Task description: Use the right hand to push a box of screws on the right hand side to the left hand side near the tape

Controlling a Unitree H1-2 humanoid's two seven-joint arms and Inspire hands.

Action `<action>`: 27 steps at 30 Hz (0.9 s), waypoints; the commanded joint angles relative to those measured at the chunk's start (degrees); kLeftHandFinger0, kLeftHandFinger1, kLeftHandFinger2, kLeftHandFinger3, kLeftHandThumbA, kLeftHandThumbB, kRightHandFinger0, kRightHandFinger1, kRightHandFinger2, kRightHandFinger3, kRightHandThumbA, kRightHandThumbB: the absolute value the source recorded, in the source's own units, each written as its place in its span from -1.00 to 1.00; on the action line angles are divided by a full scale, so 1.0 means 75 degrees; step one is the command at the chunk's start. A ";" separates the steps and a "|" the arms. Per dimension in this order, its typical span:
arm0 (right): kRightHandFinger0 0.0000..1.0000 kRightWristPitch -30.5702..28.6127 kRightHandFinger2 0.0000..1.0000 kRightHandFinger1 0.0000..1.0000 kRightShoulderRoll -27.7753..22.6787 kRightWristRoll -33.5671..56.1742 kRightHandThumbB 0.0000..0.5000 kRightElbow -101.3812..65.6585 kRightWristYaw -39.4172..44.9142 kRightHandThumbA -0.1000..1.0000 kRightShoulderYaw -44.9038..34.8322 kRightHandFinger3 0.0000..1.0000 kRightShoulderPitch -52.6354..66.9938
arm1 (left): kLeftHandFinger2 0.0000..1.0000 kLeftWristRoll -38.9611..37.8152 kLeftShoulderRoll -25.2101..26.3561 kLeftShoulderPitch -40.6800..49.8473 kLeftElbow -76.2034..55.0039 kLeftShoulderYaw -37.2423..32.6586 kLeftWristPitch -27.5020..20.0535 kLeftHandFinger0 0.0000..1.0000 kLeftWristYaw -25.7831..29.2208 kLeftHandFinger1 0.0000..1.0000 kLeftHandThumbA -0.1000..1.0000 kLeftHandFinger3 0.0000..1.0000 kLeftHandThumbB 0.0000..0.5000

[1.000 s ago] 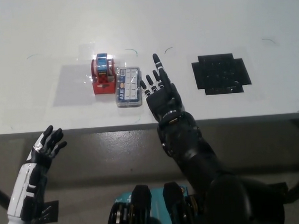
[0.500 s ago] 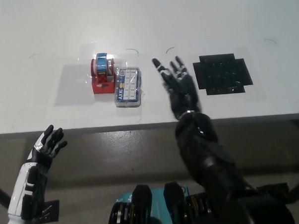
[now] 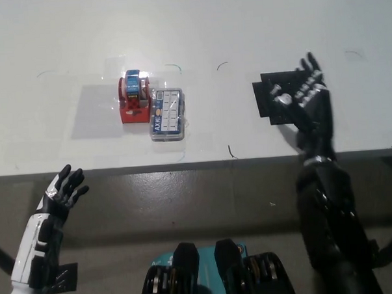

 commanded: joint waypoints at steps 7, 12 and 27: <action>1.00 -0.1235 1.00 1.00 -0.1033 -0.1249 0.25 -0.5985 0.1230 1.00 0.0900 1.00 0.3955 | 1.00 0.0054 0.0341 -0.0530 0.0050 0.0083 0.0083 1.00 -0.0128 1.00 0.90 1.00 -0.47; 1.00 -0.1235 1.00 1.00 -0.1213 -0.1447 0.14 -0.5425 0.1105 1.00 0.0988 1.00 0.4920 | 1.00 0.0286 0.0202 -0.0397 0.0299 0.0091 -0.0136 1.00 -0.0008 1.00 0.92 1.00 -0.40; 1.00 -0.1235 1.00 1.00 -0.1536 -0.1727 0.21 -0.4232 0.0736 1.00 0.1537 1.00 0.5455 | 1.00 0.0325 0.0082 -0.0290 0.0617 0.0280 -0.0250 1.00 0.0108 1.00 0.87 1.00 -0.38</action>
